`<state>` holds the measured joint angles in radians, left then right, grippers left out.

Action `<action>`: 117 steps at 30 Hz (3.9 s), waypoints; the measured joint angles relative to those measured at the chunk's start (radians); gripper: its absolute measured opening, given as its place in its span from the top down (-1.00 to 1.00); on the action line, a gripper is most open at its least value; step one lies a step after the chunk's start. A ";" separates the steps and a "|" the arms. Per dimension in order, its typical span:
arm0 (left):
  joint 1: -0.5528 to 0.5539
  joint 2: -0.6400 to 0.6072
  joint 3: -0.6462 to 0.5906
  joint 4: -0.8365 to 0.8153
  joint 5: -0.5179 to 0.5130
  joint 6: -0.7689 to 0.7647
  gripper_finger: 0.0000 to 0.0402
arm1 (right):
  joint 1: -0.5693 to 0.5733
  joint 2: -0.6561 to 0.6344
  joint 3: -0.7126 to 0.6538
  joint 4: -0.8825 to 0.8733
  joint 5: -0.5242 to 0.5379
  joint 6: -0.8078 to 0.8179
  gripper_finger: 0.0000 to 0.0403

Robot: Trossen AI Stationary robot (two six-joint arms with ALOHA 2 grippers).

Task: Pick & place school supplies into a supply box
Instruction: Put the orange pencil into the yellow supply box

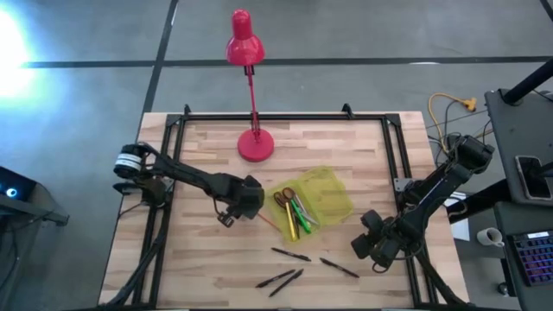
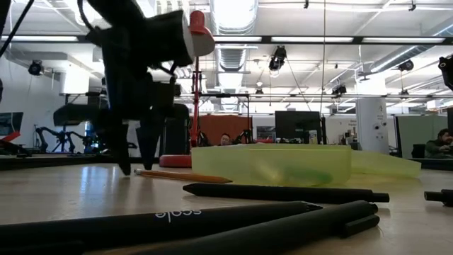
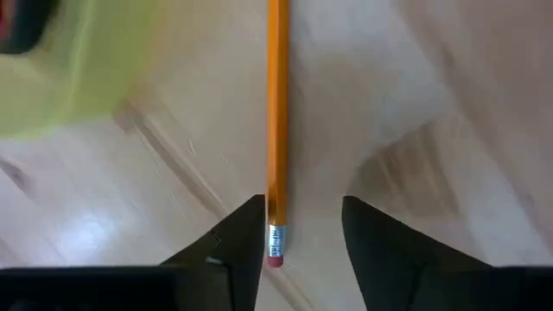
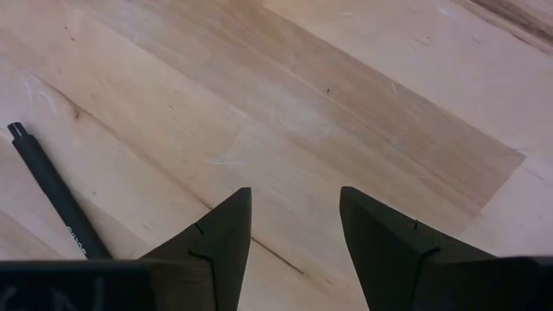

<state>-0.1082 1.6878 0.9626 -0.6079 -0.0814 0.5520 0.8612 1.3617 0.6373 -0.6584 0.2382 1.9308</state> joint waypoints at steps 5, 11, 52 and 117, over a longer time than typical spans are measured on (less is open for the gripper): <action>0.005 -0.001 -0.011 0.028 0.000 0.004 0.30 | 0.000 0.000 0.000 0.005 0.000 0.004 0.16; 0.016 0.003 0.021 0.050 0.053 0.003 0.32 | 0.000 0.000 0.000 0.012 0.000 0.007 0.16; 0.001 -0.080 -0.032 -0.044 0.174 -0.196 0.99 | 0.000 0.001 -0.004 0.017 -0.001 0.041 0.16; 0.095 0.016 -0.153 -0.023 0.028 -0.031 0.97 | 0.000 0.014 -0.006 0.025 -0.001 0.053 0.16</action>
<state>-0.0135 1.7036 0.8093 -0.6308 -0.0533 0.5205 0.8612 1.3762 0.6315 -0.6338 0.2375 1.9835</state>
